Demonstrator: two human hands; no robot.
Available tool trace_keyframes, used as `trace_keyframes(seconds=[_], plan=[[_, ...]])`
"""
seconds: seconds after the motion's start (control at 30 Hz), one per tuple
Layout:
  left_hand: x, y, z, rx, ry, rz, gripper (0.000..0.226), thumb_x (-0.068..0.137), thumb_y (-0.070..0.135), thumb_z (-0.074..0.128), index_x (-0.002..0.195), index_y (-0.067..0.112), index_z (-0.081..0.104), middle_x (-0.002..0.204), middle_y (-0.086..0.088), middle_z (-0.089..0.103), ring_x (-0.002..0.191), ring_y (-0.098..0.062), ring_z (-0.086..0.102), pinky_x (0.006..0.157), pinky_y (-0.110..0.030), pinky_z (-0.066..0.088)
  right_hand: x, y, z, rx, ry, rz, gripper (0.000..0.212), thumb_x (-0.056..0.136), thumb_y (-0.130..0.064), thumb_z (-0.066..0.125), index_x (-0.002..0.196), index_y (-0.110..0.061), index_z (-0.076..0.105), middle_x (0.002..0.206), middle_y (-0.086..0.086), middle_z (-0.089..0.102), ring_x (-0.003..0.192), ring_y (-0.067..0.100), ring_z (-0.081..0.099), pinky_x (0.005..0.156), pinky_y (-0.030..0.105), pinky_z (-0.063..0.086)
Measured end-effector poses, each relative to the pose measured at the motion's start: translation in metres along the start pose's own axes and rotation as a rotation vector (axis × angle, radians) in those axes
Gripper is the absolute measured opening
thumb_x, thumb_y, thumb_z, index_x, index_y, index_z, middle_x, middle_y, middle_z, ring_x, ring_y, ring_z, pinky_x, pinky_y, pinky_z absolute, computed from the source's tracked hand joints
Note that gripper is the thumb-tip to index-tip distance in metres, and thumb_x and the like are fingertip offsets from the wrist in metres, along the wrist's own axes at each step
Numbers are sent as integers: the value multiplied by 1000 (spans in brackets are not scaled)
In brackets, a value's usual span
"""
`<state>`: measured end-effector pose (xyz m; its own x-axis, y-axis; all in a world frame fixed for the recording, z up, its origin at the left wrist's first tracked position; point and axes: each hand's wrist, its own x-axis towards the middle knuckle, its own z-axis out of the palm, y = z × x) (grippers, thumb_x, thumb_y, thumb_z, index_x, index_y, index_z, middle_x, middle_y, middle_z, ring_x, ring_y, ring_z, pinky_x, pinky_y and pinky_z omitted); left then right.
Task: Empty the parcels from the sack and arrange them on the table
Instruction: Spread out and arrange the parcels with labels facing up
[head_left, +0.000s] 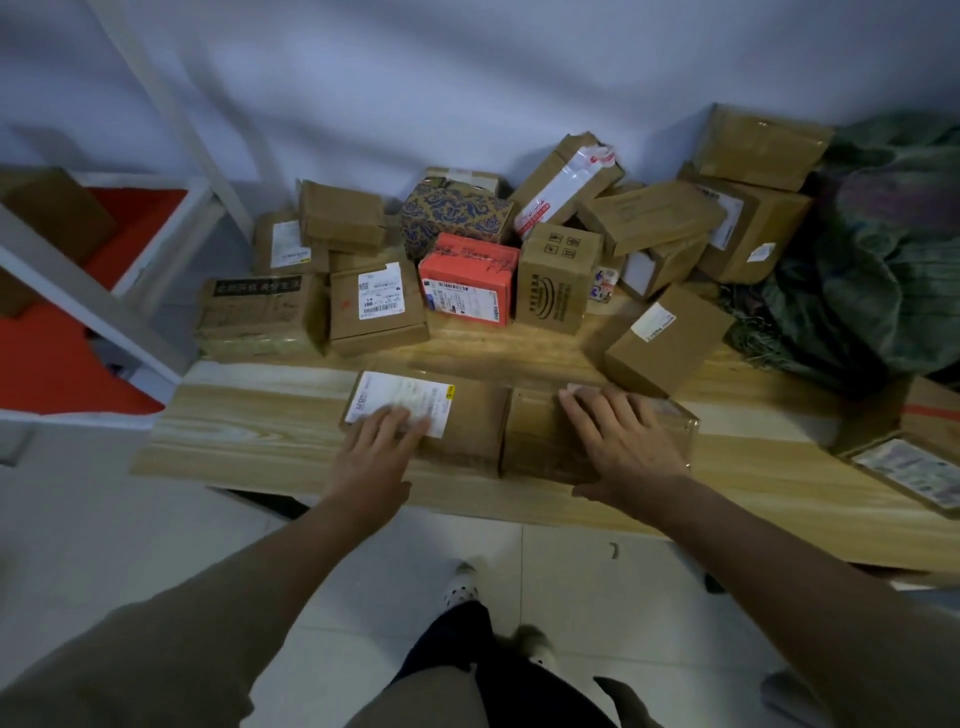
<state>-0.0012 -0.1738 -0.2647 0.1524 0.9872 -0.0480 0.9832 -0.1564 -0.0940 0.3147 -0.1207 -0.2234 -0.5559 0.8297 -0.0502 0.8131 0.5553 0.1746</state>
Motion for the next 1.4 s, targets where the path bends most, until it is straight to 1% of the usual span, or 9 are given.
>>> trace_keyframes(seconds=[0.13,0.23,0.3,0.47,0.67,0.97,1.13,1.27,1.4], plan=[[-3,19,-13,-143,-35,-91,68,80,34,74,141,17,48,148,-10,42,139,-31,35,114,-47,32,-13,-1,3,44,54,-59,104,66,-60,78,148,-13,34,137,13,53,123,32,54,102,49,44],[-3,47,-25,-387,128,-155,32,90,28,65,118,14,66,121,-6,61,111,-28,57,91,-40,49,-29,3,11,49,74,-153,86,71,-53,78,142,-20,44,129,8,60,117,28,59,98,45,48],[1,68,-34,-558,76,-178,24,97,29,55,111,15,68,111,-2,60,97,-22,59,79,-33,46,-41,7,19,43,66,-150,85,68,-47,81,141,-24,45,128,10,58,115,30,58,97,48,48],[12,94,-34,-558,44,-80,26,93,29,60,113,16,69,116,-3,61,102,-21,57,85,-32,46,-62,20,29,132,-8,180,108,63,-61,79,150,-27,25,149,16,40,135,34,36,112,54,31],[13,93,-33,-388,52,-116,52,79,29,72,128,17,59,136,-6,50,126,-29,43,102,-38,35,-55,29,20,167,-146,155,118,73,-71,62,154,-29,-13,164,9,-7,151,31,-7,120,56,-4],[23,60,-43,-180,-181,-152,97,81,45,73,156,19,17,165,-2,9,151,-23,9,123,-40,13,-20,45,16,216,-217,280,109,73,-53,71,154,-31,1,162,6,9,150,29,6,117,58,11],[32,47,-38,-161,-267,-157,111,79,53,72,157,21,0,166,-2,-6,153,-23,-5,123,-45,1,-11,38,9,399,-146,135,101,77,-77,53,156,-33,7,165,0,2,152,24,-4,122,53,-3],[36,35,-34,-293,-190,-178,103,80,70,58,157,23,8,166,0,3,152,-23,-1,123,-46,1,17,20,-6,467,-80,134,83,86,-70,48,153,-30,20,164,2,10,152,24,2,122,50,0],[48,2,-41,-431,-35,-344,80,91,63,49,153,19,24,162,-7,18,150,-25,12,122,-42,8,54,-1,-21,470,-88,177,77,89,-58,54,153,-27,25,162,4,16,149,25,11,122,49,7]])
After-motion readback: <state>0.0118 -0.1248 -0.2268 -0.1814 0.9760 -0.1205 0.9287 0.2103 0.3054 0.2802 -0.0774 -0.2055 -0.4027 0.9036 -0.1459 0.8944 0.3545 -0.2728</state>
